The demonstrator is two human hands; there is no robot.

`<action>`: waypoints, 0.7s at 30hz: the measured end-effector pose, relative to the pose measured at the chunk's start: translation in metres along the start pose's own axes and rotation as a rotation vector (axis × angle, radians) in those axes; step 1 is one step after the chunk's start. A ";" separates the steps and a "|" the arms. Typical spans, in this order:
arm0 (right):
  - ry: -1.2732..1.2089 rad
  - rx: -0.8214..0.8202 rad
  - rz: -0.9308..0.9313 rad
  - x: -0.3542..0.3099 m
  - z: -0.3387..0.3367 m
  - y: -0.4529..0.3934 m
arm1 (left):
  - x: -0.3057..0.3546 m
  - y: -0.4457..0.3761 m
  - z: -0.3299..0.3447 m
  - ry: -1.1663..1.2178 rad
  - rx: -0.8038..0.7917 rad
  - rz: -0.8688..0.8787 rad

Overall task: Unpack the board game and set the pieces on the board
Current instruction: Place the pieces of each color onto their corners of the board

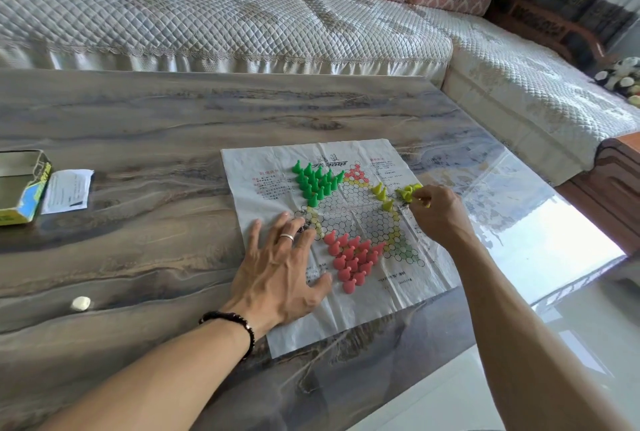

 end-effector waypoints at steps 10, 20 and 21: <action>-0.232 0.025 0.047 -0.007 0.009 0.016 | 0.000 0.000 -0.002 0.014 0.007 -0.006; -0.220 0.010 0.075 -0.013 0.020 0.018 | 0.001 0.001 -0.002 0.031 0.009 -0.008; -0.219 0.012 0.075 -0.013 0.021 0.017 | 0.001 0.001 -0.002 0.031 0.009 -0.009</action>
Point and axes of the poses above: each hand's wrist, its own y-axis away from the middle knuckle, its own z-axis out of the palm, x = y × z, the point moved 5 cm from there along -y, towards the middle knuckle, and after that the axes turned 8 degrees about -z, right-handed, at the moved point
